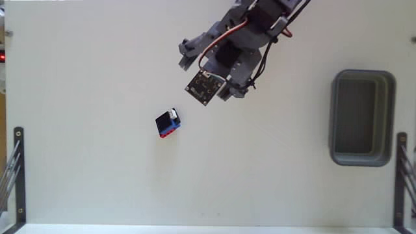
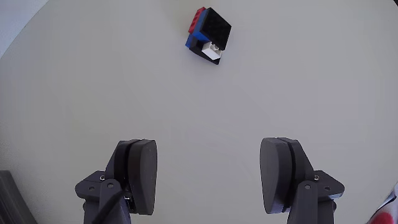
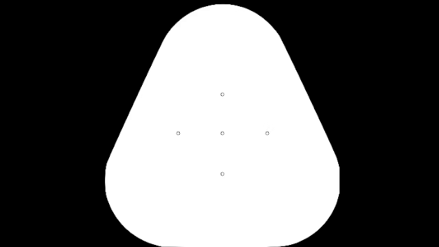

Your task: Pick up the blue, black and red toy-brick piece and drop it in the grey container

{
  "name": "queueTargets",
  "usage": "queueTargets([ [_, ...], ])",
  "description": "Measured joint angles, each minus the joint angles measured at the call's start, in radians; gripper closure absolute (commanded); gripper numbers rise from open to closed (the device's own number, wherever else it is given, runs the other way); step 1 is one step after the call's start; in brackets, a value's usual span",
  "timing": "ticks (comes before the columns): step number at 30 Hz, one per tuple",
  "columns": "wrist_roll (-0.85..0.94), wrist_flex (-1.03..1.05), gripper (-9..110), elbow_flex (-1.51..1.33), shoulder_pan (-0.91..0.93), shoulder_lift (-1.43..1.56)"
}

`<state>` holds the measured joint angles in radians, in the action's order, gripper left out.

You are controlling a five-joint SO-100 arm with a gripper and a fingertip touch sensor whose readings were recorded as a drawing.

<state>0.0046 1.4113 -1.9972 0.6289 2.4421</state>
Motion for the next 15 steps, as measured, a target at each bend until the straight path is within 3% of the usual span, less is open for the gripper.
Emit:
queueTargets([
  [15,0.0,-0.127,-9,0.005,0.0,-0.189],
])
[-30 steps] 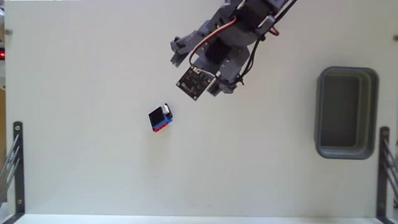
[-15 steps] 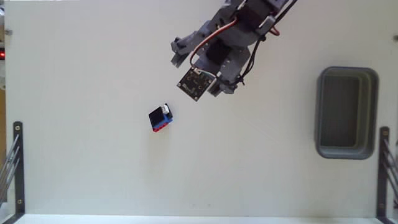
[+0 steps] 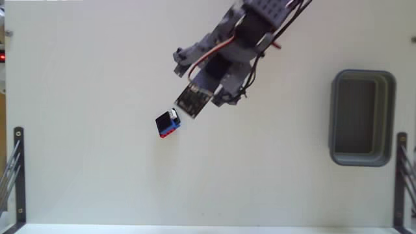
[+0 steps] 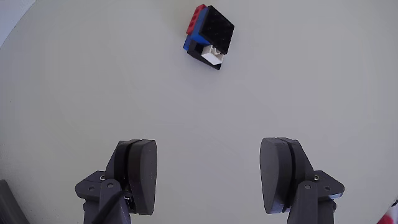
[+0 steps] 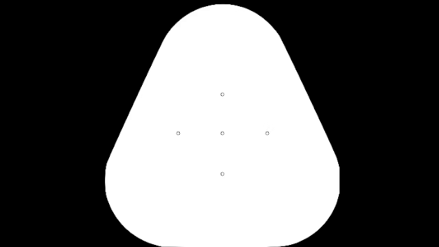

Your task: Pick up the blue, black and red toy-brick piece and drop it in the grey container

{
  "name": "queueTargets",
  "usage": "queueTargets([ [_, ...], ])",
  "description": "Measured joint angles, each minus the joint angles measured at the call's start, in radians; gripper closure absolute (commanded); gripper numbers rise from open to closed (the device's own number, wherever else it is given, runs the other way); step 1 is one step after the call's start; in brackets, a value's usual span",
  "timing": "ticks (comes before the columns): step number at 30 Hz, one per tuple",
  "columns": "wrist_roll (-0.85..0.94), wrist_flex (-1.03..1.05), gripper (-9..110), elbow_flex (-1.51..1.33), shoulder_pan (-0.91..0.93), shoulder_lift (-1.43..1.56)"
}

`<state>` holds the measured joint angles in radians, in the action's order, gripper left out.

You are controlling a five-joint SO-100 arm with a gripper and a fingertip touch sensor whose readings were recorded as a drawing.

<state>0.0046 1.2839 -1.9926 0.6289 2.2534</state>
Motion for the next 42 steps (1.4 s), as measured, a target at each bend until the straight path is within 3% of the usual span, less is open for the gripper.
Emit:
queueTargets([
  [42,-0.002,-0.239,-9,0.307,0.002,-0.558],
])
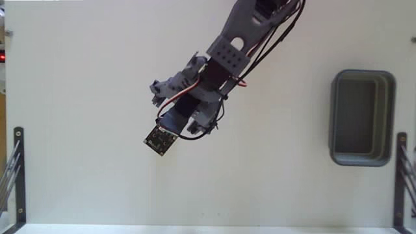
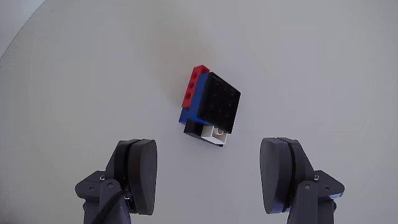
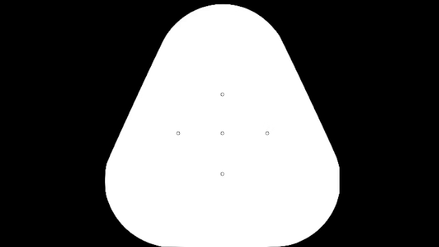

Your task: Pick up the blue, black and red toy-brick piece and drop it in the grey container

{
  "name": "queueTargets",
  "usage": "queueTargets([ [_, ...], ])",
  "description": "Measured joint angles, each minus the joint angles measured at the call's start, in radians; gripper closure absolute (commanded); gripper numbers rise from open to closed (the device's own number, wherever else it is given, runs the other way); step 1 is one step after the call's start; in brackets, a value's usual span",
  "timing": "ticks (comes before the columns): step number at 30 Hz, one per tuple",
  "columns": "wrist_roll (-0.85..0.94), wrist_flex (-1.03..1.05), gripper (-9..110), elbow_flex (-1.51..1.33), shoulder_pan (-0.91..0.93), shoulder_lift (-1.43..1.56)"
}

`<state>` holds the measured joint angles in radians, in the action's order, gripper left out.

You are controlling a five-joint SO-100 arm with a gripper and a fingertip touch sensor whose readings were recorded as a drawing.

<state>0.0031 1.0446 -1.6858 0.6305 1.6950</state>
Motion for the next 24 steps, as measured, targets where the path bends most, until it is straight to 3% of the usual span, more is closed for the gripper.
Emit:
queueTargets([
  [24,0.002,-0.011,-9,0.181,0.0,-0.196],
])
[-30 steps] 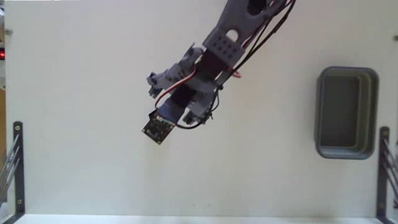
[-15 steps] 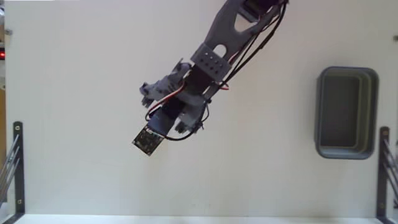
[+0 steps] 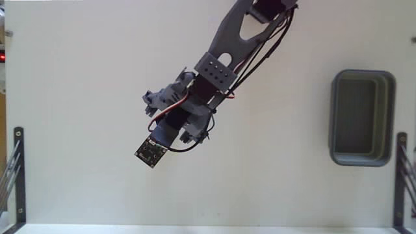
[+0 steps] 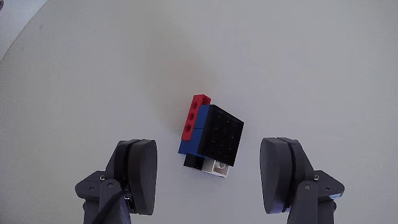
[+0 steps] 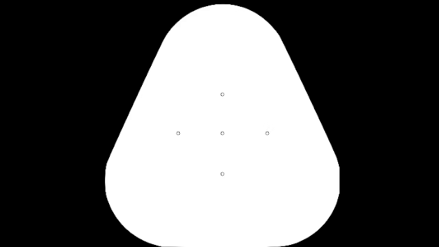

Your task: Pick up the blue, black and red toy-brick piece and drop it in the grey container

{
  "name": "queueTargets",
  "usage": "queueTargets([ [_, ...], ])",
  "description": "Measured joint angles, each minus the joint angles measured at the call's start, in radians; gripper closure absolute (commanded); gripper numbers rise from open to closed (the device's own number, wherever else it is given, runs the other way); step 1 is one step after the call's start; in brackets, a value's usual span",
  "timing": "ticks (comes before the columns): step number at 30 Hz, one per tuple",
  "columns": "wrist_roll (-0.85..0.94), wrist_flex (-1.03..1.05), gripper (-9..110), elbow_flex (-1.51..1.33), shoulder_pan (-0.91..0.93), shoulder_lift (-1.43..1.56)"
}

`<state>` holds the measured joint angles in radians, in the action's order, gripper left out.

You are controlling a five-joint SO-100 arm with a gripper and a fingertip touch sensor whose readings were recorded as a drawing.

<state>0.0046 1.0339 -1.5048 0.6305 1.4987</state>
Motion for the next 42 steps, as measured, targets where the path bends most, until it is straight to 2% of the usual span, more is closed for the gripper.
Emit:
queueTargets([
  [42,0.0,-0.272,-9,-0.212,0.0,-0.002],
])
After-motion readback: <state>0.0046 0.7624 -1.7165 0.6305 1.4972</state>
